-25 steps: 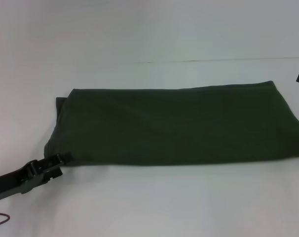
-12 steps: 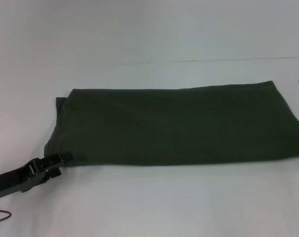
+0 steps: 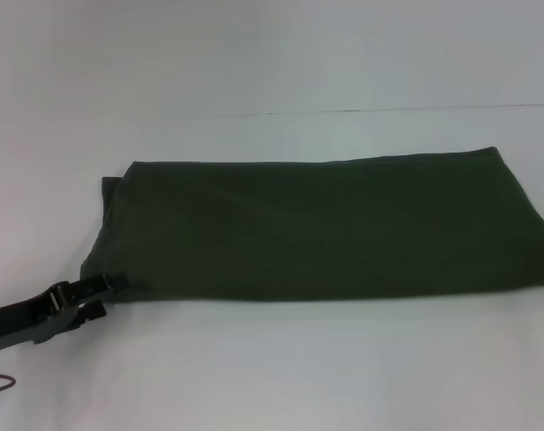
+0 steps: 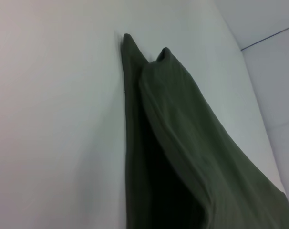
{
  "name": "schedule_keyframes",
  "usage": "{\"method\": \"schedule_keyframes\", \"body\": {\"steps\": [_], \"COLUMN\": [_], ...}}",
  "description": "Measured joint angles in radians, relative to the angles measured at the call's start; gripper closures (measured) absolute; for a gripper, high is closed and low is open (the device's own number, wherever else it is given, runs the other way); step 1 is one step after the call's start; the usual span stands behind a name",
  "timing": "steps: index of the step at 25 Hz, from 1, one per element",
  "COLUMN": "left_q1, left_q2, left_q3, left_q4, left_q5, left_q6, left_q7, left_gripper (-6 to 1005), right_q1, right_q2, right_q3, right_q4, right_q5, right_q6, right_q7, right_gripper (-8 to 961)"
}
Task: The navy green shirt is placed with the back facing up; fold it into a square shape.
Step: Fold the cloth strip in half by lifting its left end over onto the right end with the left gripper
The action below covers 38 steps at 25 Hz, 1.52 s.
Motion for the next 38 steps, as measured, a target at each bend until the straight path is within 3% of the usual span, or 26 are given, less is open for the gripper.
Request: {"method": "schedule_keyframes", "body": {"steps": [10,38], "left_q1": [-0.010,-0.034], "left_q2": [0.014,0.012], "left_q3": [0.003,0.026], "left_q4": [0.005,-0.002], "left_q5": [0.002,0.026], "left_q6": [0.034,-0.034], "left_q7": [-0.039,-0.039], "left_gripper": [176,178], "right_q1": [-0.003,-0.009], "right_q2": [0.000,0.000], "right_q3": [0.004,0.006], "right_q4": [0.000,0.000], "right_q5": [-0.001,-0.001], "right_q6": [-0.003,-0.002], "right_q7": [0.004,0.004], "right_gripper": [31,34]}}
